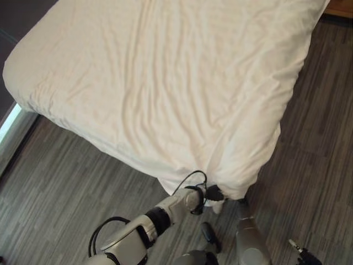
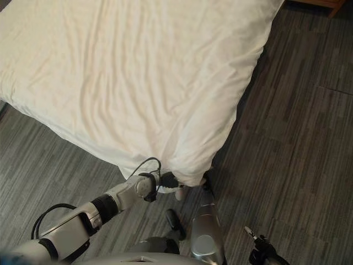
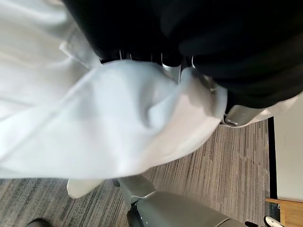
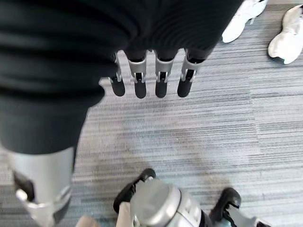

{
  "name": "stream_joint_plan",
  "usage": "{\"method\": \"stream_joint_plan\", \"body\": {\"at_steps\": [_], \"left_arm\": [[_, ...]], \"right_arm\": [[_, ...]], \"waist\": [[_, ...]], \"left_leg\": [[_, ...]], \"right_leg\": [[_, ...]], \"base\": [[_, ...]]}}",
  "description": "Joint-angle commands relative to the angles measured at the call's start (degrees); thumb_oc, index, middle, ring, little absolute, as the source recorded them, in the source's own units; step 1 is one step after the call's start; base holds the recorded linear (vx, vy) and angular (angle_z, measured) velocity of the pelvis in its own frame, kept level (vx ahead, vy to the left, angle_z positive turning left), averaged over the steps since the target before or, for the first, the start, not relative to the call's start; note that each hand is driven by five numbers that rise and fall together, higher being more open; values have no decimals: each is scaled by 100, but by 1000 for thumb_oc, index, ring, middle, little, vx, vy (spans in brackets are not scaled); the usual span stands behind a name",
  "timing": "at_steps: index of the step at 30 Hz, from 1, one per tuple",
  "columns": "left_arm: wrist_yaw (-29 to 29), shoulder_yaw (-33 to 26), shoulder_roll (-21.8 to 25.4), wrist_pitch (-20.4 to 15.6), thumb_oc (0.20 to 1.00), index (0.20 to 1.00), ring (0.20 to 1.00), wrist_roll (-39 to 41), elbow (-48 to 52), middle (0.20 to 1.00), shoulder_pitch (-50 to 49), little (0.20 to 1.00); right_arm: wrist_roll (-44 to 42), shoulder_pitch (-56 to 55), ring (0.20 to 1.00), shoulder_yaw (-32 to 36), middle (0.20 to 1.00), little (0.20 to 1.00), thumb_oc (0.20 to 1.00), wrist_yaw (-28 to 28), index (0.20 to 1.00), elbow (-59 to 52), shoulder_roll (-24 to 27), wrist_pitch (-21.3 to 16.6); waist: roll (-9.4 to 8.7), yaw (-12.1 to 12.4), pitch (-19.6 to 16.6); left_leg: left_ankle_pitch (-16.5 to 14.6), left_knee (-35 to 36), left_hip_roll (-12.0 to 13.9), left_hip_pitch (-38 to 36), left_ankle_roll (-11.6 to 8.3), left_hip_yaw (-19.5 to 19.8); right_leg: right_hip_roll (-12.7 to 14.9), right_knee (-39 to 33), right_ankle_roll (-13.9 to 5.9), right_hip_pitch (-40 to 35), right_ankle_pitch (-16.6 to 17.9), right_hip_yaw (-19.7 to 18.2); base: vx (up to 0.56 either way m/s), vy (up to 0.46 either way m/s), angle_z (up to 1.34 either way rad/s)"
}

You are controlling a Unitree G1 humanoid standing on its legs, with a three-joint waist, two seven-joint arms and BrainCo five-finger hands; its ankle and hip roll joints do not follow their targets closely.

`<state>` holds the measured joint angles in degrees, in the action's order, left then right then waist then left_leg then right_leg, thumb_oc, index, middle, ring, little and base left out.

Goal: Making the bed.

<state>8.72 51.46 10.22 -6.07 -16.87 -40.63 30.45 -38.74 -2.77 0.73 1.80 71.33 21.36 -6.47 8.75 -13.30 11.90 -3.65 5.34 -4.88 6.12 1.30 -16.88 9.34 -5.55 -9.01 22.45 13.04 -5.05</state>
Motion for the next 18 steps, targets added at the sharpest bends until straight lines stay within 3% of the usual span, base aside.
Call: {"method": "stream_joint_plan", "body": {"at_steps": [1, 6, 7, 8, 12, 15, 16, 17, 18], "left_arm": [[-108, -107, -638, -105, 200, 200, 200, 828, -333, 200, 263, 200], [50, -289, -270, -141, 200, 200, 200, 1533, 312, 200, 151, 200], [40, -374, -138, -138, 871, 871, 871, 1629, 503, 871, 125, 871], [105, -552, 222, -176, 1000, 1000, 1000, 1872, 964, 1000, 41, 1000], [716, -787, 1316, -155, 1000, 1000, 1000, 2939, 2149, 1000, -169, 1000], [1145, -955, 2672, -68, 1000, 1000, 1000, 3620, 3243, 1000, -312, 1000], [1146, -960, 2679, -62, 1000, 1000, 1000, 3621, 3251, 1000, -317, 1000], [1411, -1110, 3580, -49, 1000, 1000, 1000, 3917, 3852, 1000, -412, 1000], [1456, -1181, 3893, -72, 1000, 1000, 1000, 4016, 3970, 1000, -393, 1000]], "right_arm": [[-76, 114, 1000, -81, 1000, 1000, 1000, -41, 1000, 84, 207, -28], [-142, 268, 1000, -180, 1000, 1000, 1000, 14, 1000, -212, 237, -69], [-174, 293, 1000, -179, 1000, 1000, 1000, 11, 1000, -256, 219, -88], [-192, 302, 1000, -126, 1000, 1000, 1000, 50, 1000, -287, 234, -87], [106, 258, 1000, 1, 1000, 1000, 1000, 205, 1000, -187, 442, 21], [326, 222, 1000, 163, 1000, 1000, 1000, 389, 1000, 118, 671, 148], [326, 225, 1000, 159, 1000, 1000, 1000, 390, 1000, 120, 669, 148], [430, 192, 1000, 298, 1000, 1000, 1000, 503, 1000, 361, 778, 218], [433, 182, 1000, 357, 1000, 1000, 1000, 541, 1000, 443, 821, 234]], "waist": [[126, -233, 102], [95, -165, 21], [100, -128, 3], [123, -71, -32], [254, -9, -143], [354, 67, -246], [351, 61, -242], [423, 126, -312], [448, 151, -338]], "left_leg": [[629, -34, 5, 490, -350, 205], [597, -34, 64, 334, -332, 89], [594, -34, 70, 298, -332, 89], [585, -34, 81, 212, -330, 121], [555, -34, 83, 15, -345, 174], [548, -34, 75, -115, -366, 250], [548, -34, 75, -118, -366, 252], [555, -34, 69, -174, -381, 312], [559, -34, 67, -197, -384, 349]], "right_leg": [[-258, 55, -124, -559, -55, 195], [-351, 55, -140, -683, -98, 253], [-353, 55, -135, -729, -114, 287], [-348, 74, -119, -824, -160, 341], [-332, 89, -72, -1057, -248, 432], [-334, 81, -32, -1227, -287, 519], [-333, 81, -32, -1231, -288, 521], [-325, 73, -14, -1301, -312, 525], [-318, 75, -7, -1332, -320, 513]], "base": [[3, -10, 6], [9, -21, -5], [30, -48, -18], [36, -40, -21], [60, -3, -1], [57, -10, 5], [44, -13, 14], [34, -9, 21], [46, -19, 20]]}}
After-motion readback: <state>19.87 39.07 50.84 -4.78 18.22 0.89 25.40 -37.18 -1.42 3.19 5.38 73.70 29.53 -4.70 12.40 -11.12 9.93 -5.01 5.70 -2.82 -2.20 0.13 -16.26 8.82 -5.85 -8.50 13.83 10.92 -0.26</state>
